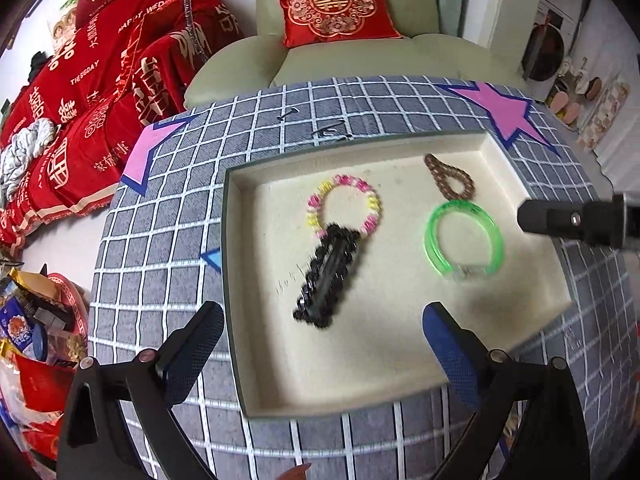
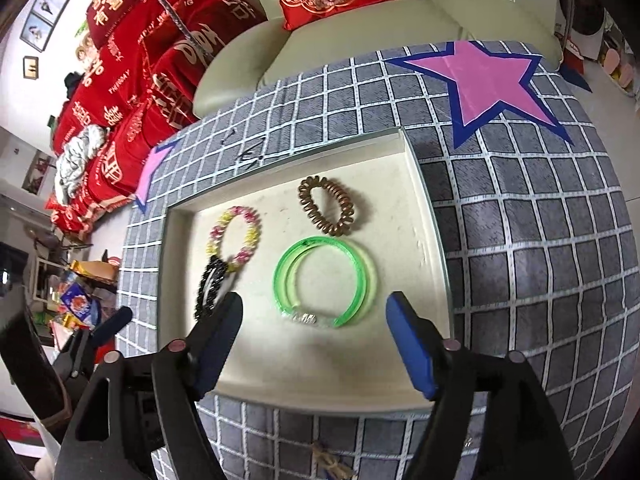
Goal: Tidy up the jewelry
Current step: 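Carry the clip and bangle into the tray and open both tools, then move both tools toward the rope bracelet and yellow cord beside the star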
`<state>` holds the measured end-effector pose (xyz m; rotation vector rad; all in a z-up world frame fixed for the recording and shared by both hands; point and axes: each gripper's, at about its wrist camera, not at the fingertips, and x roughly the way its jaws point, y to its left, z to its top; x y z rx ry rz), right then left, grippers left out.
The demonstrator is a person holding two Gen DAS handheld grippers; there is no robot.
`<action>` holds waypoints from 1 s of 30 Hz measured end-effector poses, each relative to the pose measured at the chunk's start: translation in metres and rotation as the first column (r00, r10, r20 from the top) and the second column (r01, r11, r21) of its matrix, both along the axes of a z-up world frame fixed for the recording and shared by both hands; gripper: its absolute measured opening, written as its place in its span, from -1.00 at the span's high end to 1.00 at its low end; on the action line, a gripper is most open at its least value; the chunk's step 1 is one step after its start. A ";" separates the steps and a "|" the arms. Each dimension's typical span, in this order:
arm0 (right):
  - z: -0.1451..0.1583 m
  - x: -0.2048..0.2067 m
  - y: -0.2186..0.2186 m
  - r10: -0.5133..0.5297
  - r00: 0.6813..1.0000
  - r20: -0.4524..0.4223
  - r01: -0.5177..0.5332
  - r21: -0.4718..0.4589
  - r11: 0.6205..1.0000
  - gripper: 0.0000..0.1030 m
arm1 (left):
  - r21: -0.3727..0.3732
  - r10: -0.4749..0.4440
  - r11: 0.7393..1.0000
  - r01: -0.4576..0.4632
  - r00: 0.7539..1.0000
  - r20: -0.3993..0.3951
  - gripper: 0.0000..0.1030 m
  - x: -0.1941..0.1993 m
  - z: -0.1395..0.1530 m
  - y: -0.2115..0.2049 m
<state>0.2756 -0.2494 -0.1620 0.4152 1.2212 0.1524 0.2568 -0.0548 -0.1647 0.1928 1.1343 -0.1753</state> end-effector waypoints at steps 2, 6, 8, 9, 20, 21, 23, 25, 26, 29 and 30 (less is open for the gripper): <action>0.004 -0.006 0.000 -0.012 1.000 0.005 0.012 0.013 1.000 -0.57 | 0.004 -0.005 1.000 0.005 1.000 -0.001 -1.00 -0.011 0.002 0.001; 0.011 -0.021 -0.002 -0.042 0.999 0.010 0.042 0.047 0.998 -0.64 | 0.005 -0.010 1.000 0.010 1.000 -0.012 -1.00 -0.031 0.005 0.005; 0.014 -0.032 -0.003 -0.054 0.998 0.012 0.053 0.056 0.997 -0.69 | 0.000 -0.011 1.000 0.011 1.000 -0.020 -1.00 -0.041 0.006 0.008; 0.015 -0.036 -0.003 -0.058 0.998 0.013 0.057 0.059 0.997 -0.69 | -0.003 -0.008 1.000 0.008 1.000 -0.024 -1.00 -0.048 0.007 0.011; 0.016 -0.093 -0.002 -0.121 0.993 0.008 0.120 0.088 0.989 -1.00 | -0.007 0.001 1.000 -0.002 0.996 -0.085 -1.00 -0.105 0.003 0.038; 0.016 -0.097 -0.001 -0.124 0.992 0.009 0.123 0.087 0.989 -1.00 | -0.005 -0.002 1.000 0.002 0.996 -0.091 -1.00 -0.109 0.002 0.040; 0.016 -0.105 -0.001 -0.130 0.991 0.010 0.129 0.084 0.988 -1.00 | -0.003 -0.011 1.000 0.011 0.994 -0.105 -1.00 -0.120 -0.001 0.043; 0.016 -0.114 -0.001 -0.136 0.991 0.010 0.134 0.086 0.987 -1.00 | 0.002 -0.020 1.000 0.021 0.993 -0.113 -1.00 -0.130 -0.002 0.046; 0.016 -0.119 -0.001 -0.139 0.990 0.010 0.137 0.084 0.987 -1.00 | 0.007 -0.028 1.000 0.029 0.993 -0.118 -1.00 -0.136 -0.004 0.047; 0.015 -0.133 -0.003 -0.142 0.990 -0.005 0.142 0.070 0.987 -1.00 | 0.020 -0.040 0.999 0.044 0.990 -0.136 -1.00 -0.150 -0.008 0.048; 0.014 -0.138 -0.004 -0.144 0.990 -0.011 0.144 0.067 0.987 -1.00 | 0.022 -0.043 0.999 0.047 0.989 -0.144 -1.00 -0.155 -0.010 0.048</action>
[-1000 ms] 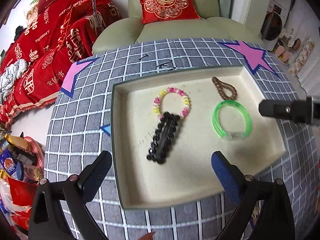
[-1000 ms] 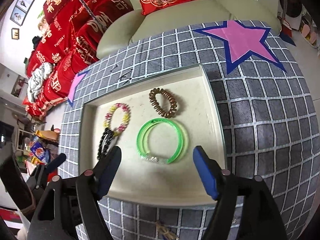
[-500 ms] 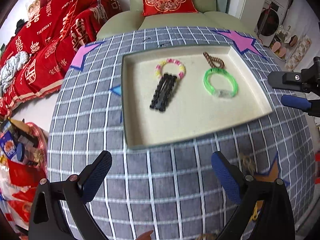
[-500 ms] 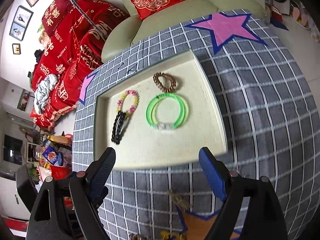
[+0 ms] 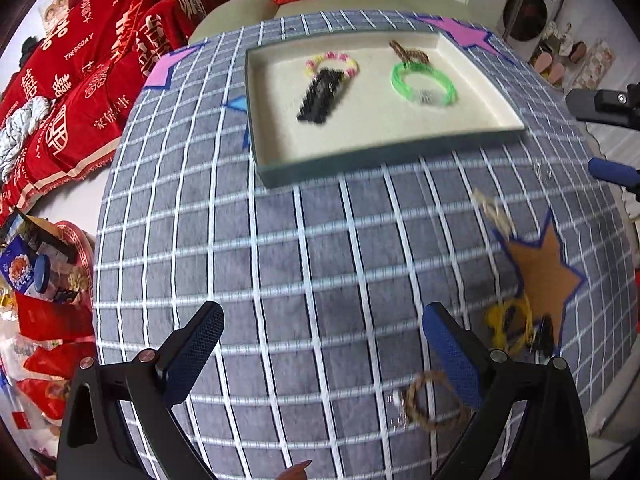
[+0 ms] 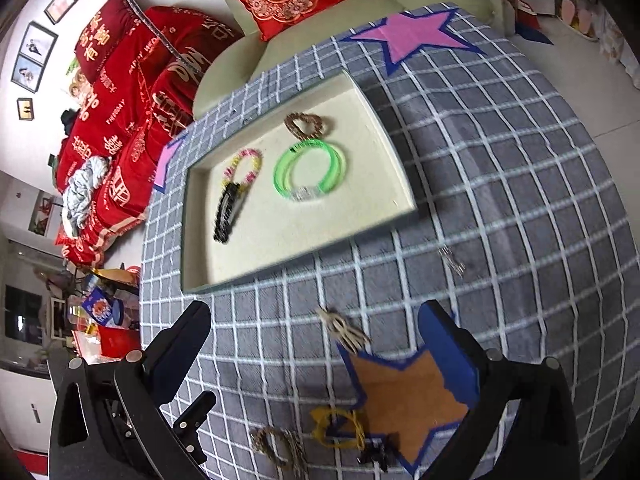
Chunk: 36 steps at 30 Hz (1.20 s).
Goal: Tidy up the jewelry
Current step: 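Move both tools toward the rope bracelet and yellow cord beside the star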
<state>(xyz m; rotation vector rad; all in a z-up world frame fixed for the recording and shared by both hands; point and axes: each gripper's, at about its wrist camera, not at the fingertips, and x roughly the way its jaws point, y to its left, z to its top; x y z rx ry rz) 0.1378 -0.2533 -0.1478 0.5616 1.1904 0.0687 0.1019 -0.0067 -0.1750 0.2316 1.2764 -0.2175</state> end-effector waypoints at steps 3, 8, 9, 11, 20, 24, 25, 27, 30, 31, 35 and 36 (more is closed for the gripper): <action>-0.005 -0.013 -0.001 0.005 0.999 -0.040 -0.005 0.002 1.000 -1.00 | 0.002 -0.005 1.000 0.005 1.000 -0.020 -1.00 -0.011 -0.005 0.002; -0.019 -0.038 -0.004 0.017 0.993 -0.114 -0.017 -0.003 1.000 -1.00 | -0.016 0.024 1.000 -0.025 0.997 -0.077 -1.00 -0.025 -0.016 0.011; -0.022 -0.043 -0.004 0.019 0.992 -0.126 -0.021 -0.011 1.000 -1.00 | -0.017 0.023 1.000 -0.024 0.996 -0.088 -1.00 -0.029 -0.019 0.013; -0.028 -0.054 -0.003 0.027 0.988 -0.152 -0.031 -0.023 0.999 -1.00 | -0.014 0.022 1.000 -0.024 0.994 -0.104 -1.00 -0.038 -0.023 0.017; -0.052 -0.095 0.009 0.057 0.966 -0.250 -0.083 -0.097 0.992 -1.00 | -0.020 0.014 1.000 -0.017 0.989 -0.147 -1.00 -0.069 -0.037 0.024; -0.061 -0.105 0.013 0.067 0.959 -0.276 -0.104 -0.119 0.987 -1.00 | -0.017 0.017 1.000 -0.020 0.987 -0.162 -1.00 -0.078 -0.044 0.026; -0.062 -0.105 0.015 0.071 0.958 -0.279 -0.110 -0.127 0.986 -1.00 | -0.014 0.017 1.000 -0.020 0.986 -0.165 -1.00 -0.079 -0.046 0.027; -0.064 -0.108 0.018 0.079 0.955 -0.288 -0.123 -0.139 0.983 -1.00 | -0.011 0.020 1.000 -0.022 0.986 -0.166 -1.00 -0.085 -0.050 0.030; -0.068 -0.110 0.021 0.086 0.952 -0.293 -0.134 -0.148 0.980 -1.00 | -0.006 0.021 1.000 -0.022 0.986 -0.164 -1.00 -0.092 -0.053 0.034; -0.069 -0.111 0.023 0.087 0.952 -0.294 -0.137 -0.153 0.979 -1.00 | -0.001 0.020 1.000 -0.020 0.986 -0.163 -1.00 -0.093 -0.053 0.034; -0.075 -0.111 0.029 0.101 0.947 -0.304 -0.165 -0.193 0.967 -0.99 | 0.015 0.009 1.000 -0.007 0.987 -0.159 -1.00 -0.091 -0.059 0.036; -0.077 -0.111 0.031 0.105 0.946 -0.307 -0.173 -0.202 0.964 -1.00 | 0.016 0.009 1.000 -0.006 0.988 -0.157 -1.00 -0.089 -0.064 0.034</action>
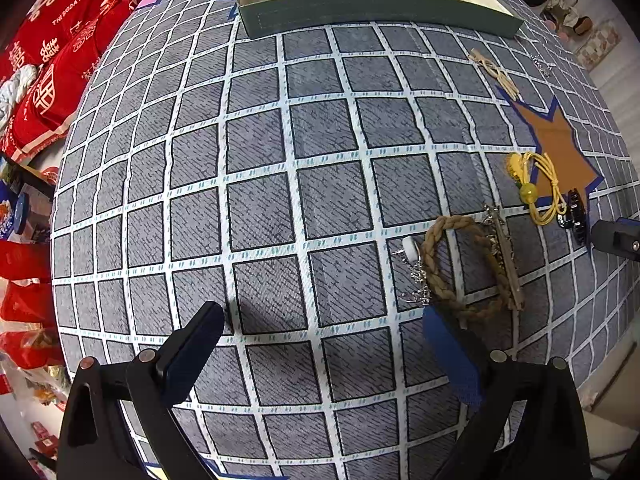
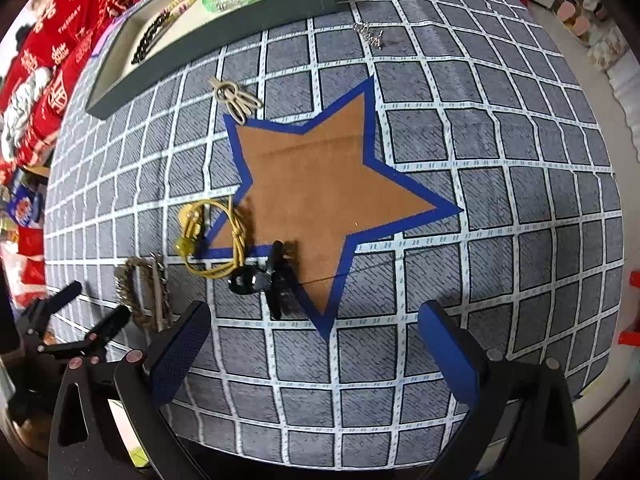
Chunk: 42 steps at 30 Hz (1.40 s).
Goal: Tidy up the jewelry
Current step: 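Move both tools toward the rope bracelet and yellow cord beside the star, then grasp the silver charm with the left tool while the right tool grasps the black item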
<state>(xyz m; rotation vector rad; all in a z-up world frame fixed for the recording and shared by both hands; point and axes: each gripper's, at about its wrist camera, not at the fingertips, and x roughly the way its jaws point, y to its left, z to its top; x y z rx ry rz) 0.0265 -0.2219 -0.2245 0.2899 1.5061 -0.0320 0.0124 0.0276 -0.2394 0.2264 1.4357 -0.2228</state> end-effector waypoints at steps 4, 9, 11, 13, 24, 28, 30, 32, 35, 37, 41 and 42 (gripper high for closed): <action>-0.008 0.002 0.012 0.032 0.999 -0.008 -0.033 -0.037 0.999 -0.98 | -0.012 0.001 1.000 -0.001 1.000 0.010 -1.00 0.001 -0.004 -0.002; -0.014 0.005 0.030 0.056 0.998 -0.003 -0.056 -0.056 0.997 -0.82 | -0.021 0.000 1.000 0.000 1.000 0.019 -1.00 0.010 -0.006 -0.005; -0.016 0.008 0.039 0.066 0.998 -0.002 -0.066 -0.063 0.996 -0.78 | -0.022 -0.001 1.000 0.002 1.000 0.020 -1.00 0.012 -0.003 -0.007; -0.017 0.013 0.049 0.080 0.997 0.004 -0.080 -0.075 0.994 -0.75 | -0.024 0.000 1.000 0.000 1.000 0.020 -1.00 0.016 0.000 -0.013; -0.013 0.036 0.084 0.108 0.994 0.023 -0.104 -0.129 0.986 -0.40 | -0.049 -0.015 0.999 0.017 0.999 0.040 -0.72 0.024 0.013 -0.041; -0.012 0.033 0.082 0.115 0.993 0.031 -0.110 -0.141 0.984 -0.25 | -0.055 -0.025 0.998 0.028 0.998 0.058 -0.55 0.033 0.016 -0.052; -0.010 0.028 0.080 0.115 0.993 0.035 -0.109 -0.151 0.983 -0.14 | -0.055 -0.037 0.998 0.041 0.997 0.062 -0.49 0.039 0.019 -0.056; -0.009 0.023 0.076 0.112 0.993 0.039 -0.104 -0.156 0.982 -0.06 | -0.057 -0.042 0.997 0.045 0.997 0.064 -0.49 0.047 0.020 -0.059; -0.009 0.020 0.068 0.109 0.993 0.043 -0.101 -0.157 0.982 0.06 | -0.065 -0.051 0.996 0.056 0.996 0.076 -0.31 0.056 0.022 -0.063; -0.007 0.019 0.070 0.119 0.992 0.046 -0.109 -0.175 0.979 0.33 | -0.071 -0.061 0.995 0.067 0.995 0.082 -0.14 0.058 0.024 -0.066; -0.006 0.019 0.067 0.110 0.993 0.052 -0.101 -0.163 0.981 0.49 | -0.094 -0.073 0.992 0.081 0.994 0.085 0.40 0.061 0.027 -0.070; -0.006 0.019 0.066 0.109 0.993 0.053 -0.099 -0.160 0.982 0.49 | -0.107 -0.068 0.991 0.077 0.994 0.083 0.67 0.062 0.028 -0.069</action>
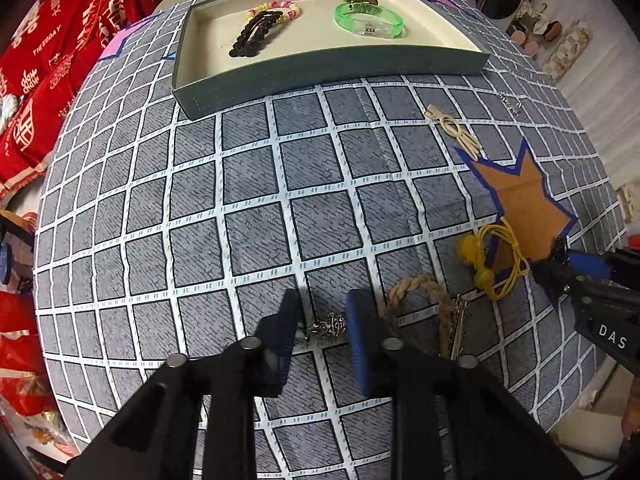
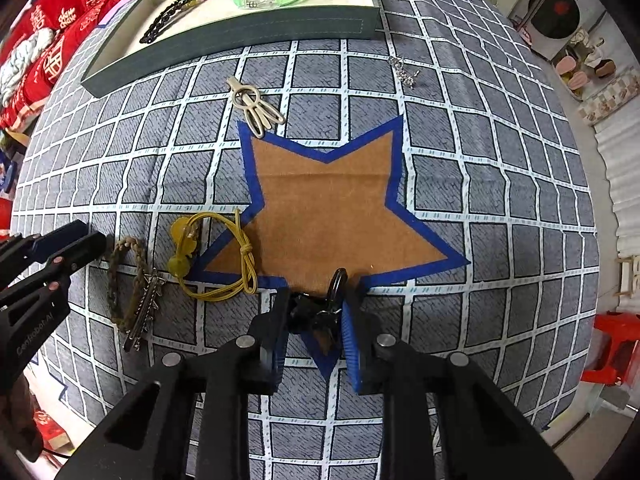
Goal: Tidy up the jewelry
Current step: 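Grasp the silver charm with the left tool while the right tool grasps the black item, then lift the silver charm with the left tool while the right tool lifts the black claw clip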
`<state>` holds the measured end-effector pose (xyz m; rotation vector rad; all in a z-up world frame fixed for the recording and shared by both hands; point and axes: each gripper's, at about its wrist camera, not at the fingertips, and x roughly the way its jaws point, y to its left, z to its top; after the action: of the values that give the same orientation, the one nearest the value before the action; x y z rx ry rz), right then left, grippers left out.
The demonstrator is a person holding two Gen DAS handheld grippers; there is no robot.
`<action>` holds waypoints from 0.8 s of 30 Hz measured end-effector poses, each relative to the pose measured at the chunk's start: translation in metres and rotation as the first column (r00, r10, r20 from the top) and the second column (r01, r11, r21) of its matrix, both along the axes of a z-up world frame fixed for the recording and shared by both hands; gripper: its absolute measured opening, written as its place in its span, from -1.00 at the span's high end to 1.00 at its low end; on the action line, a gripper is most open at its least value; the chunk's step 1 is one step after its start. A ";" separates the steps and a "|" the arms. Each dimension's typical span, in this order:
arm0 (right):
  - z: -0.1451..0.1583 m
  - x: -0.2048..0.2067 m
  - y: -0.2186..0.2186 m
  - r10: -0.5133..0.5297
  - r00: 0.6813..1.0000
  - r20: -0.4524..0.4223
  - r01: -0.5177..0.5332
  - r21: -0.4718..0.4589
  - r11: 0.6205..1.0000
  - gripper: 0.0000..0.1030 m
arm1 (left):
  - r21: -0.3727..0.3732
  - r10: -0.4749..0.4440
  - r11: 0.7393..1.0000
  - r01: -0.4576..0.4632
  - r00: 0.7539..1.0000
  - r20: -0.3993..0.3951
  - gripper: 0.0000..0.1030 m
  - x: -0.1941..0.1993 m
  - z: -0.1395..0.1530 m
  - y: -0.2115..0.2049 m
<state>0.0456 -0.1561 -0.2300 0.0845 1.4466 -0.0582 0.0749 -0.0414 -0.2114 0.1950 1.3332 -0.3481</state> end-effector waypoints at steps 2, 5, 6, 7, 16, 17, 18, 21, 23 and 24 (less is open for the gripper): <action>0.001 0.000 -0.003 -0.003 1.000 0.003 0.003 0.007 1.000 0.49 | -0.035 0.019 0.999 -0.020 1.000 -0.021 0.76 0.005 0.000 0.002; 0.002 -0.002 -0.012 -0.021 1.000 0.001 0.020 0.043 0.999 0.49 | -0.078 0.058 0.995 -0.061 0.997 -0.045 0.76 0.015 0.002 0.006; 0.004 -0.003 -0.016 -0.026 1.000 0.002 0.026 0.053 0.998 0.49 | -0.085 0.076 0.993 -0.081 0.996 -0.054 0.77 0.020 0.004 0.006; 0.006 -0.004 -0.020 -0.033 0.999 0.004 0.033 0.067 0.997 0.49 | -0.095 0.086 0.991 -0.091 0.995 -0.060 0.81 0.024 0.005 0.006; 0.028 -0.006 -0.056 -0.072 0.997 0.022 0.069 0.128 0.989 0.49 | -0.160 0.119 0.979 -0.129 0.990 -0.071 0.84 0.068 0.029 -0.007; 0.030 -0.005 -0.059 -0.074 0.997 0.025 0.070 0.132 0.989 0.49 | -0.160 0.118 0.979 -0.128 0.991 -0.069 0.84 0.071 0.031 -0.007; 0.032 -0.006 -0.060 -0.074 0.997 0.028 0.069 0.132 0.989 0.49 | -0.157 0.117 0.979 -0.126 0.991 -0.066 0.84 0.074 0.033 -0.009; 0.034 -0.005 -0.061 -0.074 0.997 0.028 0.070 0.133 0.989 0.49 | -0.113 0.104 0.988 -0.109 0.994 -0.046 0.84 0.075 0.037 -0.018; 0.033 -0.008 -0.060 -0.076 0.997 0.024 0.072 0.136 0.988 0.49 | -0.069 0.111 0.991 -0.113 0.993 -0.029 0.83 0.078 0.039 -0.027; 0.034 -0.007 -0.063 -0.076 0.997 0.022 0.073 0.138 0.988 0.49 | -0.063 0.116 0.991 -0.117 0.993 -0.027 0.83 0.073 0.038 -0.025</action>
<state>0.0389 -0.2190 -0.1959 0.2515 1.4194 -0.0185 0.1481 -0.0662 -0.1729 0.0589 1.3478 -0.2950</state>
